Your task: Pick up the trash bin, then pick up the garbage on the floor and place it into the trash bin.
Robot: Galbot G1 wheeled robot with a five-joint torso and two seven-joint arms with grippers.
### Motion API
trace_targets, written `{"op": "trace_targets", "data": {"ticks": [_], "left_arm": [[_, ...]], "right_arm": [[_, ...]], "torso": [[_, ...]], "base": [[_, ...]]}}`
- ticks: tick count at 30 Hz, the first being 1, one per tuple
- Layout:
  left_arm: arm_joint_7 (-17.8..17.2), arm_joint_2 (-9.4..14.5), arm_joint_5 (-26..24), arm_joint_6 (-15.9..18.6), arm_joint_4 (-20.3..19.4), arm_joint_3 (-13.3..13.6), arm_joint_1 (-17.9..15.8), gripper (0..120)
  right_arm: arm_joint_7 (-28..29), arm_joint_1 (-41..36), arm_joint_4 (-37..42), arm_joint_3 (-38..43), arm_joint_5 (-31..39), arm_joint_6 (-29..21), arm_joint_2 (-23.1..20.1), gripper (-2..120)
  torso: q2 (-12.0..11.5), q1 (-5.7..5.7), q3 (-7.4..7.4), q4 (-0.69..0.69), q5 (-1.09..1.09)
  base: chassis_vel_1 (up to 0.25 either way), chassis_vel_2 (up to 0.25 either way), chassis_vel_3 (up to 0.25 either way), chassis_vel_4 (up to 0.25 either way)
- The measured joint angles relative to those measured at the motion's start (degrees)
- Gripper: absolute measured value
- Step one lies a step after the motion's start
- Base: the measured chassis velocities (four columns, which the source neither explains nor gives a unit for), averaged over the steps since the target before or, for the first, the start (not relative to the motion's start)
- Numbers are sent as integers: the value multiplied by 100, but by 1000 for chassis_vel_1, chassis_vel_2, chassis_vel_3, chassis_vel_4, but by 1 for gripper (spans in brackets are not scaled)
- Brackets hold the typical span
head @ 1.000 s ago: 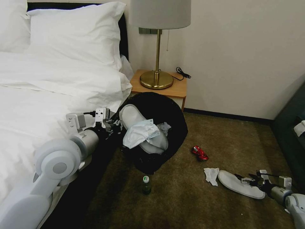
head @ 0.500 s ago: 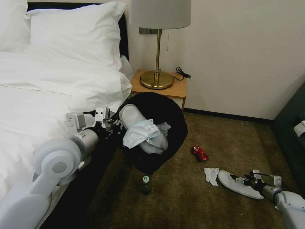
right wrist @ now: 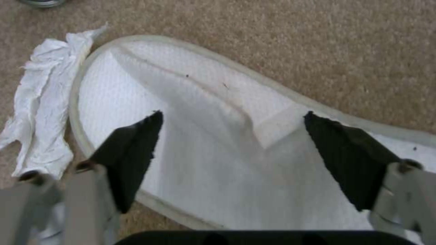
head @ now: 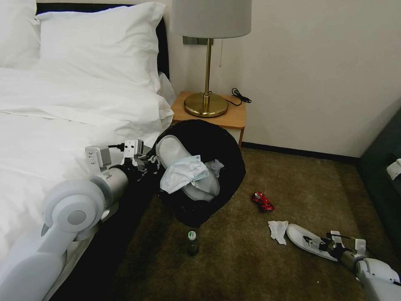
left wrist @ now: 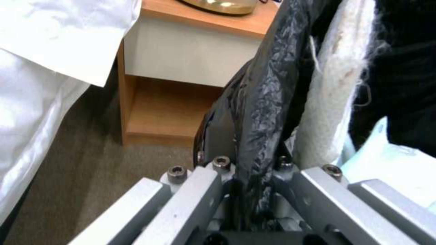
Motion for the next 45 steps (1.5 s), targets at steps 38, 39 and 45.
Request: {"op": "trace_targets", "data": {"ticks": [38, 39, 45], "left_arm": [[-37, 21, -26, 0, -5, 26, 5, 1], [-37, 21, -26, 0, -5, 26, 5, 1], [-52, -4, -24, 0, -4, 20, 43, 1]], "right_arm": [[805, -260, 919, 226, 363, 62, 244, 0], [805, -260, 919, 226, 363, 62, 244, 0], [819, -868, 2517, 762, 627, -152, 32, 0]], "torso": [[0, 0, 0, 2, 2], [0, 0, 0, 2, 2], [0, 0, -1, 0, 1]], "base": [[0, 0, 0, 0], [0, 0, 0, 0], [0, 0, 0, 0]]}}
